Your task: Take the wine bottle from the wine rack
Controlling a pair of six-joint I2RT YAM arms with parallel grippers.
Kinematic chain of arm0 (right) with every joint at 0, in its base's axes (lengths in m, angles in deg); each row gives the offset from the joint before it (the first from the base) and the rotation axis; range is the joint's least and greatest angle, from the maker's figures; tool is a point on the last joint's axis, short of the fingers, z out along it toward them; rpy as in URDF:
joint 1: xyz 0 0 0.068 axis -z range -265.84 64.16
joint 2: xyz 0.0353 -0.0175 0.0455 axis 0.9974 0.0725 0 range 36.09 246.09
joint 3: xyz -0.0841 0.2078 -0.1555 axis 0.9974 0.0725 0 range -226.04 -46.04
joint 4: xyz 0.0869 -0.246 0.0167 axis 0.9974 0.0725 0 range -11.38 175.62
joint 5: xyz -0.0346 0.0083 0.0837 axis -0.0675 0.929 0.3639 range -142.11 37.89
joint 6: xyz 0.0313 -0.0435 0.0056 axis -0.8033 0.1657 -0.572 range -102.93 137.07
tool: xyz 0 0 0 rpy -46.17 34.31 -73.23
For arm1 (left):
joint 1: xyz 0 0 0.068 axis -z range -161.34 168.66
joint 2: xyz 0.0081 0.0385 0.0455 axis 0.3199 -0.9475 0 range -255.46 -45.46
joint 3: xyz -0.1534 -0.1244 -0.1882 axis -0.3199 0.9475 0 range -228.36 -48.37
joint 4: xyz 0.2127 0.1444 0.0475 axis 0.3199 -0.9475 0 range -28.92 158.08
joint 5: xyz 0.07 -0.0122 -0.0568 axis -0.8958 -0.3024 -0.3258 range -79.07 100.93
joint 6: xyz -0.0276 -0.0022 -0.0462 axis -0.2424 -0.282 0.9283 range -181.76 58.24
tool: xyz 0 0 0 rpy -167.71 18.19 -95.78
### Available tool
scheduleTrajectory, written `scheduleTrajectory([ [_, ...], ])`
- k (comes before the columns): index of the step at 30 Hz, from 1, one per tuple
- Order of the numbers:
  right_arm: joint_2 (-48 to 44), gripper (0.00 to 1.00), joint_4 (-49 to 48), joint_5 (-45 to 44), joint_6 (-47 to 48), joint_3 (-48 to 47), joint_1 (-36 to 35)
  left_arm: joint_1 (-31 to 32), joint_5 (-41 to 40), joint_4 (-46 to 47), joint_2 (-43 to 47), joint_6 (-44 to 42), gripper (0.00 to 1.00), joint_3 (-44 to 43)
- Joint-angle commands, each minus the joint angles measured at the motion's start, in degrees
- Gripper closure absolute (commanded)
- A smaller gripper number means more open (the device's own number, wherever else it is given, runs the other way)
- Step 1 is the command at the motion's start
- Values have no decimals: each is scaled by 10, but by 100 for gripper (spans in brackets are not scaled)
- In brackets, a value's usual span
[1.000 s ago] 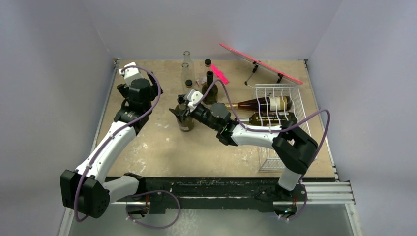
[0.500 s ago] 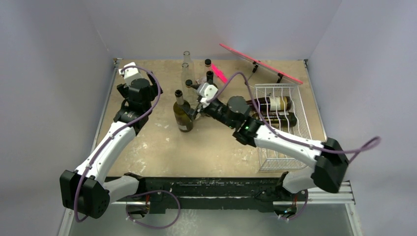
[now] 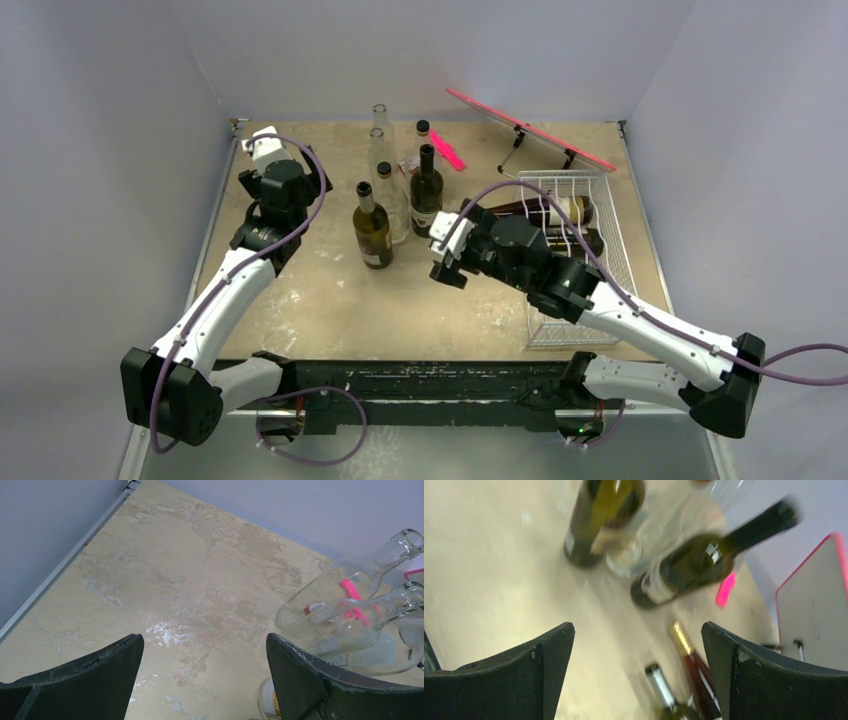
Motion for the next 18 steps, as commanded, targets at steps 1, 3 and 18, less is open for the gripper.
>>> scheduleTrajectory([
  [1, 9, 0, 160, -81, 71, 37, -1, -4, 6, 15, 12, 6, 8, -25],
  [3, 33, 0, 173, -122, 80, 49, -1, -4, 3, 15, 10, 4, 8, -25],
  [18, 269, 0, 21, -287, 236, 87, 64, -3, -5, 13, -7, -1, 8, -25],
])
